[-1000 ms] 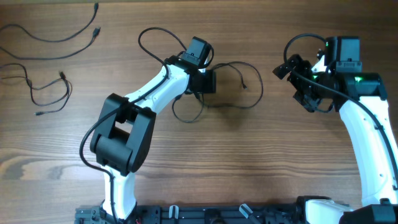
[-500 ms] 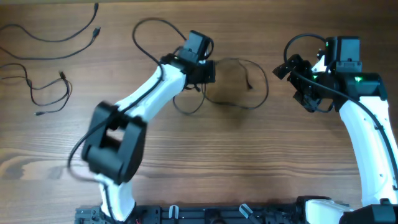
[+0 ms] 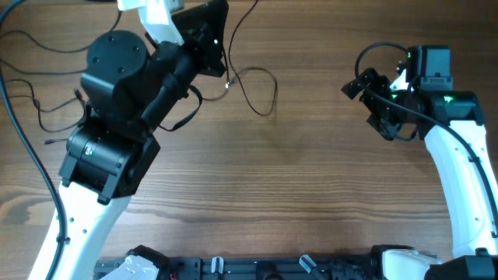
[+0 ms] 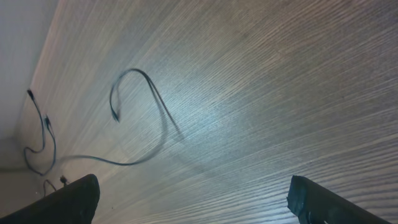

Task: Untangle cables

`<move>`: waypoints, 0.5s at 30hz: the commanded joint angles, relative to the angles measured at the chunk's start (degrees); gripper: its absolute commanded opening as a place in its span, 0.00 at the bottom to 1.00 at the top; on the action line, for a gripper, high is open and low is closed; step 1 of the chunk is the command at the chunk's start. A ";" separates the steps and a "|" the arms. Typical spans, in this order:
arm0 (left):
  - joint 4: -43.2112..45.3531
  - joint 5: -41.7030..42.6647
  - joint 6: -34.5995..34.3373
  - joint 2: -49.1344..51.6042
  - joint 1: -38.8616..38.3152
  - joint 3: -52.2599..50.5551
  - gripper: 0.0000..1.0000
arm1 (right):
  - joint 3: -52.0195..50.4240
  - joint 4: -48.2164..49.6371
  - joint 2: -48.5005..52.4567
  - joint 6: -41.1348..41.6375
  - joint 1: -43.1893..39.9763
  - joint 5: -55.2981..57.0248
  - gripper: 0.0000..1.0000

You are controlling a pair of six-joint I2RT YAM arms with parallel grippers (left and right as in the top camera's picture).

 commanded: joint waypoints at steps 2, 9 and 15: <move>-13.14 -7.19 -15.63 -0.11 0.46 -0.28 0.04 | 0.37 -0.04 -0.68 0.31 -0.07 0.79 1.00; -40.09 -1.62 -41.64 5.51 -4.79 -0.96 0.04 | 0.37 -0.04 -0.68 0.31 -0.09 0.79 1.00; -35.65 -11.34 -52.06 18.45 -7.08 -0.96 0.04 | 0.37 -0.04 -0.68 0.31 -0.07 0.79 1.00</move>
